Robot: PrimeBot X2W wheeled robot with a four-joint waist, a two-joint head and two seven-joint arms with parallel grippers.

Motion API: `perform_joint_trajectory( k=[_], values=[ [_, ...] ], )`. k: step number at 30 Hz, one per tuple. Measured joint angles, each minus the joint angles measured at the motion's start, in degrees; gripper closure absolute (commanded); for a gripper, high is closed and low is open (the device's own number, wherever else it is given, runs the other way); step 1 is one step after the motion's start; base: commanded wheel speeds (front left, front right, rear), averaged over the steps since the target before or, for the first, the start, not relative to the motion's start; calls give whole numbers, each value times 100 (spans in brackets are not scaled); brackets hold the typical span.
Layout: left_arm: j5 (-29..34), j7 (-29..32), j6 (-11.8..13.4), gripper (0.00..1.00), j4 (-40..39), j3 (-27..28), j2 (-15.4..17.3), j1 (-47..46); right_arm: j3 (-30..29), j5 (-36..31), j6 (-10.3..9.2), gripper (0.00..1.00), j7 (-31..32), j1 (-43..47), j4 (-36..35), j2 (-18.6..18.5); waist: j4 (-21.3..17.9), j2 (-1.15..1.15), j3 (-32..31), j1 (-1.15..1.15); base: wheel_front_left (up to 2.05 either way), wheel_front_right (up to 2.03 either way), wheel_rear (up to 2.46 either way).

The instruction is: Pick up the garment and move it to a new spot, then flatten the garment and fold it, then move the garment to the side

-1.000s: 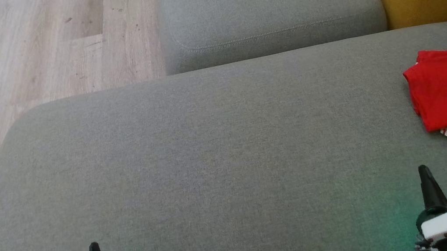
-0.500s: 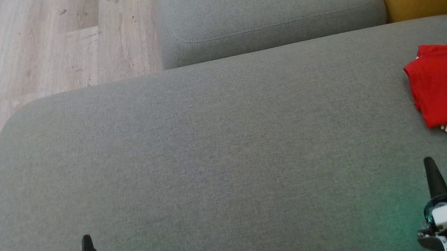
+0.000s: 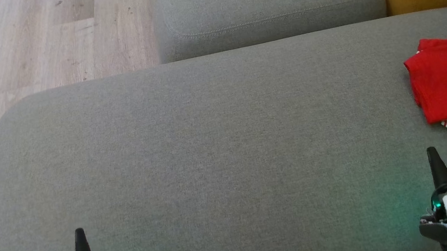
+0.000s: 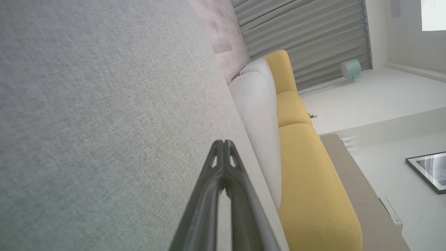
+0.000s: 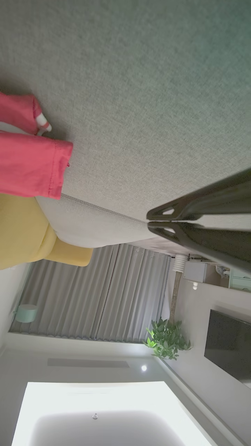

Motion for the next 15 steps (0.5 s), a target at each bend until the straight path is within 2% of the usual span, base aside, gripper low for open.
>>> perform_joint_trajectory(
  k=[15],
  values=[
    [-1017, 247, -153, 100, -65, 207, -11, -205, -163, 982, 0, 100, 243, -207, -43, 8, -22, 0, 136, -1, 0, 0, 0]
  ],
)
